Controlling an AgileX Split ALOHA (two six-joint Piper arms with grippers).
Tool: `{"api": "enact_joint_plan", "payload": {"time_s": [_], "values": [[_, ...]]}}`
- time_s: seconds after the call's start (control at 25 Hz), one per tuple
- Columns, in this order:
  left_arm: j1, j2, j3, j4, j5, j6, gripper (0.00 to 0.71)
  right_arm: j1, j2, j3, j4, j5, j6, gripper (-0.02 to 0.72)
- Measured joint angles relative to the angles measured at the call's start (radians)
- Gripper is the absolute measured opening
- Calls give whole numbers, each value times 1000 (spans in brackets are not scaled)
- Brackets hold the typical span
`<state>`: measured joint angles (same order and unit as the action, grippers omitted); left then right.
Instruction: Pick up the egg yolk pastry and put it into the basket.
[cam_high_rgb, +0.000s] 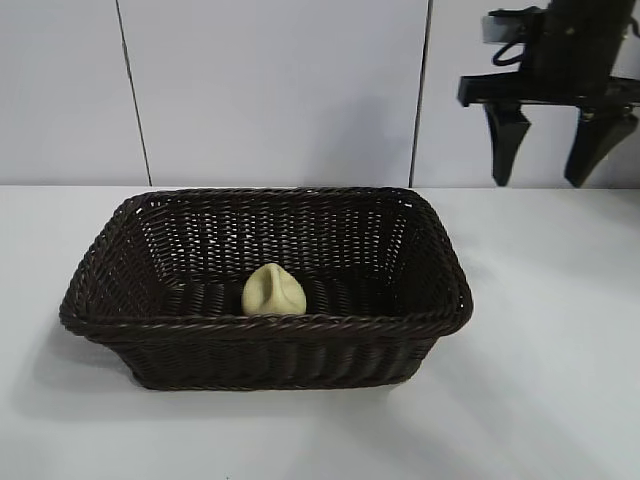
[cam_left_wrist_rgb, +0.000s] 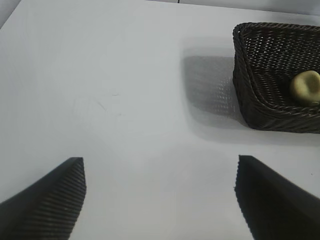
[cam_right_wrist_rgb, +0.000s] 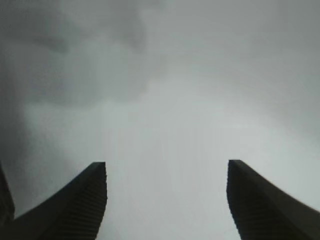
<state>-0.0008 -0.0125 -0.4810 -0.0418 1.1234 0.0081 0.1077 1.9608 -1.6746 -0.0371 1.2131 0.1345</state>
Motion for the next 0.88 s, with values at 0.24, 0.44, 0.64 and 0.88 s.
{"api": "enact_joint_plan", "payload": {"time_s": [0.24,0.44,0.64,0.88], "values": [[0,0,0,0,0,0,596,-119,0,0,-4,3,-29,496],[0,0,0,0,0,0,596,-133,-17,74,-1,0,-50,496],[0,0,0,0,0,0,596,-133,-124,276,19,-1,-83,496],[0,0,0,0,0,0,596,-133,-363,565,25,-5,-111,496]]}}
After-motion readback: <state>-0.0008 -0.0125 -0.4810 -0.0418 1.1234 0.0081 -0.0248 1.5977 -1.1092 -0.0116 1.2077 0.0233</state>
